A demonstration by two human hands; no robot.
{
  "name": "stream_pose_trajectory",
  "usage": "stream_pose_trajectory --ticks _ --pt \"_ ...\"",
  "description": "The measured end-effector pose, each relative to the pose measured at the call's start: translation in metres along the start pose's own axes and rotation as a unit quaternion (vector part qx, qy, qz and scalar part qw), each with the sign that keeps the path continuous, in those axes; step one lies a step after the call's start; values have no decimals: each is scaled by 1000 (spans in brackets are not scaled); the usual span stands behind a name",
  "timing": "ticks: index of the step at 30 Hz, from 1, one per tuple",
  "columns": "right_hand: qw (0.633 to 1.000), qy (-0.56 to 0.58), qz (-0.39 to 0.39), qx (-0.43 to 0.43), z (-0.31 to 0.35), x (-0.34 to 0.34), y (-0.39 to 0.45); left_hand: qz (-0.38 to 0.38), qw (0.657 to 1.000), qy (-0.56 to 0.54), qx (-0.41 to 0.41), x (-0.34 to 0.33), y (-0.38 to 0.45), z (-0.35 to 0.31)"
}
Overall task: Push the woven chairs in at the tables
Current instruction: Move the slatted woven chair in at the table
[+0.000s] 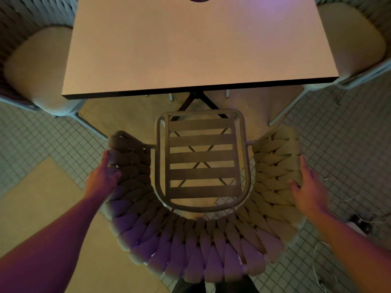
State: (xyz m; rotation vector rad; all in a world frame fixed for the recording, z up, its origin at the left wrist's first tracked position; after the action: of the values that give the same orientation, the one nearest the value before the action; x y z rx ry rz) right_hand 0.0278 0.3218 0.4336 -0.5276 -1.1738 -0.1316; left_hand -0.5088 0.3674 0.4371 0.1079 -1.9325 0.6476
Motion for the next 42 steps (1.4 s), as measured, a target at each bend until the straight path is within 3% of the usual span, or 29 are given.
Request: stream_pose_trajectory --ticks 31,37,42 --pt "1000 -18 -3 3 -13 6 4 1 999 -32 -1 -7 -13 -5" --pt "999 44 -21 -23 -1 6 -8 -31 999 34 23 -26 -39 -31" --pt "997 70 -41 -6 3 11 -43 -9 997 8 -78 -51 -82 -83"
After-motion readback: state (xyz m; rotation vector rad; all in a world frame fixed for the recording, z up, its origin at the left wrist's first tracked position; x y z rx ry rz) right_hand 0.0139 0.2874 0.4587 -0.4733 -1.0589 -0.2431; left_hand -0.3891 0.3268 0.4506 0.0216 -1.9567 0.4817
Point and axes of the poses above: each hand's wrist, its own y-axis towards the middle knuckle, its own x-axis out of the back of the hand, z = x × y, the point moved 1 cm from there along y, towards the middle knuckle, and after that the axes turned 2 degrees about -y, right-handed, at the moved point
